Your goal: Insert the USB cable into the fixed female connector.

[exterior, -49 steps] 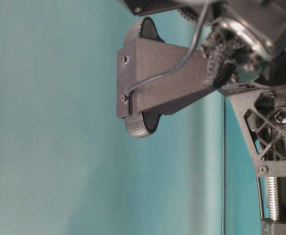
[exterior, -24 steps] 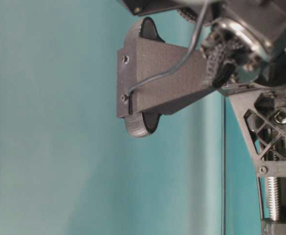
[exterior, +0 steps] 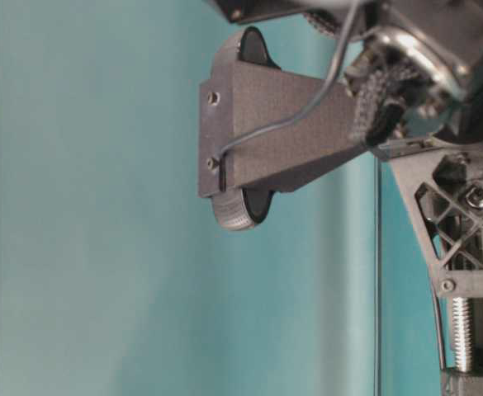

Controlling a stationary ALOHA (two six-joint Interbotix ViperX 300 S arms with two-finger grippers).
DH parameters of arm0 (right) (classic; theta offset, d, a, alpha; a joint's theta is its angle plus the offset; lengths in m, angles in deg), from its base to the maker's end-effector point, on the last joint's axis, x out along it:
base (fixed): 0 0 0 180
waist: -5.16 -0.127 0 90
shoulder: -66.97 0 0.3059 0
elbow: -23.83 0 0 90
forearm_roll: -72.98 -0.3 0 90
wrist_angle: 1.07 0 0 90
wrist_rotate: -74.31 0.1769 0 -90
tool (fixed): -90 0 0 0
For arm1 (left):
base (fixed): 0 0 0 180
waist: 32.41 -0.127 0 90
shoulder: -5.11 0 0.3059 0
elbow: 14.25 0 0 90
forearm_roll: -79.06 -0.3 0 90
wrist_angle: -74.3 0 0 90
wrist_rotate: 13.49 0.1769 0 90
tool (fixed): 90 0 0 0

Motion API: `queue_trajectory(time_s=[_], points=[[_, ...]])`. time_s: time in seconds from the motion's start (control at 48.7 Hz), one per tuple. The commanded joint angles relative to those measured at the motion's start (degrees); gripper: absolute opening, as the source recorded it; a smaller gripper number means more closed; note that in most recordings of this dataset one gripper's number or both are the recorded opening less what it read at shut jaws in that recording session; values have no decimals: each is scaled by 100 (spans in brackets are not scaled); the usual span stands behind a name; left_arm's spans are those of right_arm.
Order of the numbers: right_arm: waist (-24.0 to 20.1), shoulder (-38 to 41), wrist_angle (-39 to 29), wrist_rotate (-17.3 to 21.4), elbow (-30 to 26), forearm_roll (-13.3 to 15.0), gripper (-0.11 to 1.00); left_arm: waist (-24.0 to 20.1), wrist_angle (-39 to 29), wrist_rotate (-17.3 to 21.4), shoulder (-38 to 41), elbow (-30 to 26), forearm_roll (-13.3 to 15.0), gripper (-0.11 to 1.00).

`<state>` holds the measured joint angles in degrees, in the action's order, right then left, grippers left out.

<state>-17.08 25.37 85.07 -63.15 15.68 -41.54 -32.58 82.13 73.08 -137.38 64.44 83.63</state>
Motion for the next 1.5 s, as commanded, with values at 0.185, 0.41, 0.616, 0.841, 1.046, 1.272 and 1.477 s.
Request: queue_trajectory(time_s=[0.185, 0.41, 0.616, 0.841, 1.046, 1.272, 1.477], points=[[-62, -272, 35, -9, -9, 53, 24, 9, 53, -53, 35, -70, -18, 99], [-141, -290, 114, 9, -26, -26, 53, 9, 53, -53, 35, -70, -18, 99], [-255, -308, 158, 9, -35, -97, 62, 9, 53, -53, 35, -70, -18, 99], [-448, -369, 167, 9, -44, -105, 61, 9, 53, -53, 35, -70, -18, 99], [-694, -431, 167, 18, -53, -105, 61, 9, 53, -53, 35, -70, -18, 99], [-756, -448, 167, 18, -26, -114, 61, 9, 53, -53, 35, -70, -18, 99], [-756, -668, 149, -18, 158, -114, 61, 9, 53, -53, 35, -70, -18, 99]])
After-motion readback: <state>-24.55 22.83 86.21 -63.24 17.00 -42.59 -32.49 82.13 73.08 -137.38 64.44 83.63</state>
